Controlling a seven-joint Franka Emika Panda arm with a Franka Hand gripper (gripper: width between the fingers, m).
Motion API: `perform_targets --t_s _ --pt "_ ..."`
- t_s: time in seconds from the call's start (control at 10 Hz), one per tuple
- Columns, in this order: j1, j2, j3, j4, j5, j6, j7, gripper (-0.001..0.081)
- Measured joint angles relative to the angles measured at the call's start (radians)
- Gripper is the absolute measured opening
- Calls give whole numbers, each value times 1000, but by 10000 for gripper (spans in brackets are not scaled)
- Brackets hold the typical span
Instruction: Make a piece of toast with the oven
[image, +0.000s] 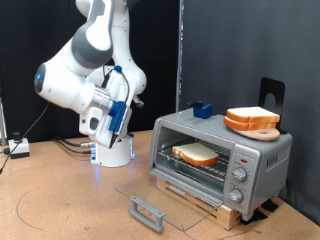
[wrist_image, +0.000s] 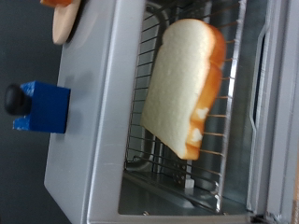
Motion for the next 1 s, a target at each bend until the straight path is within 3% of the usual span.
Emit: perform_targets --t_s 0.2,0.5,0.7,1.0 --pt "-14 85 -16 66 -59 -15 11 804" --pt "-31 200 -35 162 -160 -15 -64 804" --pt "-45 269 -48 215 -170 8 -99 804" --pt "-51 300 -49 236 -170 -2 -118 804"
